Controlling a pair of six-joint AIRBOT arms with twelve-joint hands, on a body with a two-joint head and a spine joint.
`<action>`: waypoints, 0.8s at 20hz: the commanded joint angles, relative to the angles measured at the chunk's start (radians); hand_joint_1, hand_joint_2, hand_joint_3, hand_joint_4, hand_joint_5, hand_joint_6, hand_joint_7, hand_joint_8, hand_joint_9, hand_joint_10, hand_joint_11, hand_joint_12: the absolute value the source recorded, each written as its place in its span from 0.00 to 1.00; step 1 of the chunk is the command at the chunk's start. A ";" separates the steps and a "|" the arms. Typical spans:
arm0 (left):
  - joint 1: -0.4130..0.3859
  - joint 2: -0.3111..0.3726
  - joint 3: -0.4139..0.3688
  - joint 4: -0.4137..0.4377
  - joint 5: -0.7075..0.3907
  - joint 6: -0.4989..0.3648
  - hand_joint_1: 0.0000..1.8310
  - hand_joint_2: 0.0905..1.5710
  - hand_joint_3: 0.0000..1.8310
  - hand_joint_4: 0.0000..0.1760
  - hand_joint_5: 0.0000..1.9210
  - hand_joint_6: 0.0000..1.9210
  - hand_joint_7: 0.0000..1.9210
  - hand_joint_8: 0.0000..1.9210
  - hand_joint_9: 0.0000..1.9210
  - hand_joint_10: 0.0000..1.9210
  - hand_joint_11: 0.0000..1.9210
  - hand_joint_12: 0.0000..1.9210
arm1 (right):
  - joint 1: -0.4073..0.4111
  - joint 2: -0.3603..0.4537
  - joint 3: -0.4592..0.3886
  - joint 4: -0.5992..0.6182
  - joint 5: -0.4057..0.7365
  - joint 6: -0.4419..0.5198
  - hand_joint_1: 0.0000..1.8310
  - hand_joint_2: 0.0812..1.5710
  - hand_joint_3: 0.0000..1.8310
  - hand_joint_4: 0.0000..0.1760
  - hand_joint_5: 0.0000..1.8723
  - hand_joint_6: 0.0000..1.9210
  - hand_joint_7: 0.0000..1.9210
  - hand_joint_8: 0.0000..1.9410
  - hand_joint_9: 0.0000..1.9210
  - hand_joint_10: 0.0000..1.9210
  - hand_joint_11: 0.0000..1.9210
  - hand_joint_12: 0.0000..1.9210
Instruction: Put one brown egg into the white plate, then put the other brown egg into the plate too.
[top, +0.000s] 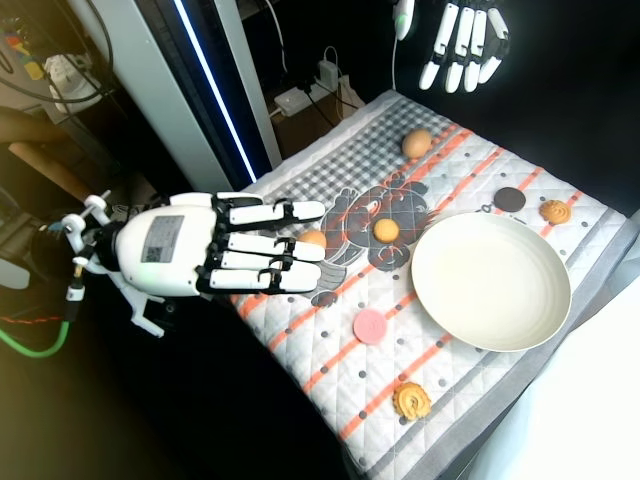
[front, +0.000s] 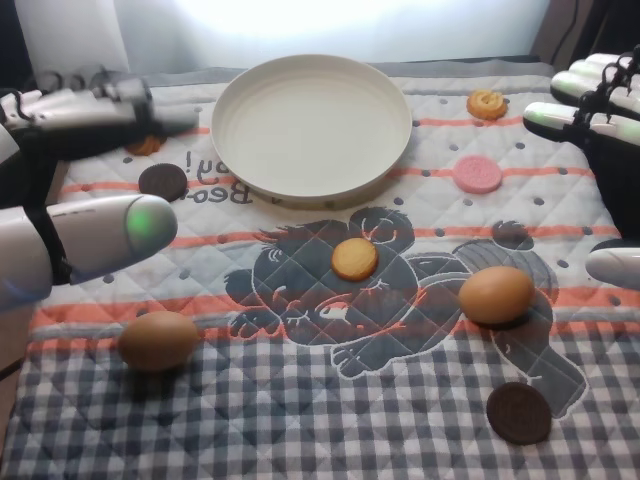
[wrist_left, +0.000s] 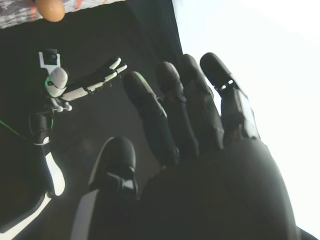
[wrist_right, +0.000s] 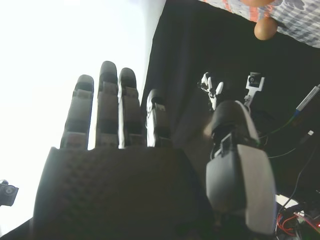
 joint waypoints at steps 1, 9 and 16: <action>-0.009 0.000 0.006 -0.002 -0.118 -0.003 0.00 0.70 0.01 1.00 0.08 0.00 0.05 0.00 0.09 0.00 0.00 0.29 | 0.006 -0.002 0.005 0.032 0.115 0.004 0.10 0.72 0.01 1.00 0.02 0.00 0.00 0.00 0.00 0.00 0.00 0.02; -0.077 -0.036 0.070 -0.025 0.146 0.100 0.44 0.47 0.00 1.00 0.10 0.00 0.10 0.00 0.14 0.00 0.00 0.40 | 0.006 -0.006 0.010 0.025 0.104 0.004 0.12 0.72 0.00 1.00 0.04 0.00 0.01 0.00 0.00 0.00 0.02 0.01; -0.154 -0.134 0.129 -0.011 0.368 0.203 0.48 0.46 0.00 1.00 0.15 0.00 0.19 0.00 0.27 0.00 0.03 0.53 | 0.006 -0.006 0.012 0.022 0.100 0.004 0.14 0.73 0.00 0.95 0.06 0.00 0.02 0.00 0.00 0.00 0.01 0.01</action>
